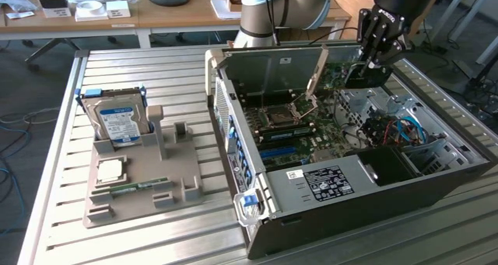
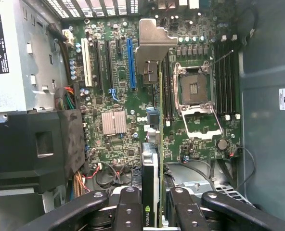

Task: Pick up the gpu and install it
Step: 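Insert the gpu into the slot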

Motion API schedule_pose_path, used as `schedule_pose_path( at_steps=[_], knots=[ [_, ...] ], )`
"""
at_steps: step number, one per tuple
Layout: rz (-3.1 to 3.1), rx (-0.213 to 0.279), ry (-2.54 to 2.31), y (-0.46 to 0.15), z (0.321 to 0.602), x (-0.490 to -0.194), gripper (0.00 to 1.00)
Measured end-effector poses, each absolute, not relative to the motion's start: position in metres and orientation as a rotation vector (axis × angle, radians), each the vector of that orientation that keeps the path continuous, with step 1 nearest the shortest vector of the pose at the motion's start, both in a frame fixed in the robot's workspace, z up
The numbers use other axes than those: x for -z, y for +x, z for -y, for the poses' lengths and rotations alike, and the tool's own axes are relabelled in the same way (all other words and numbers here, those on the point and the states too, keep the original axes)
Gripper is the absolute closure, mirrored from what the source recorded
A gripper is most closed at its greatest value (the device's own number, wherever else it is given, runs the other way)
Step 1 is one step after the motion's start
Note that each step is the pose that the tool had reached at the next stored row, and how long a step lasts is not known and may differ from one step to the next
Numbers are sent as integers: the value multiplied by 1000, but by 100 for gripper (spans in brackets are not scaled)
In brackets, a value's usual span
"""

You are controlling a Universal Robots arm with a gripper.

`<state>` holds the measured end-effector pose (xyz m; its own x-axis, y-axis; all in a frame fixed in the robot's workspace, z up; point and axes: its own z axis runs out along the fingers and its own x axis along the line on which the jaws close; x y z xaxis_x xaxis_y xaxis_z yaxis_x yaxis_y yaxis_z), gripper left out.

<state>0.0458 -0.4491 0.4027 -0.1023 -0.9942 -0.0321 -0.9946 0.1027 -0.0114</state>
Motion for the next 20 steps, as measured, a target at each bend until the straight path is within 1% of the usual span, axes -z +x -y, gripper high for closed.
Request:
schedule_pose_path(
  at_steps=[6, 20],
  knots=[
    [-2293, -2, -2082, 42, 449, -399, 73],
    [-2293, 2, -2083, 27, 449, -397, 73]
  ],
)
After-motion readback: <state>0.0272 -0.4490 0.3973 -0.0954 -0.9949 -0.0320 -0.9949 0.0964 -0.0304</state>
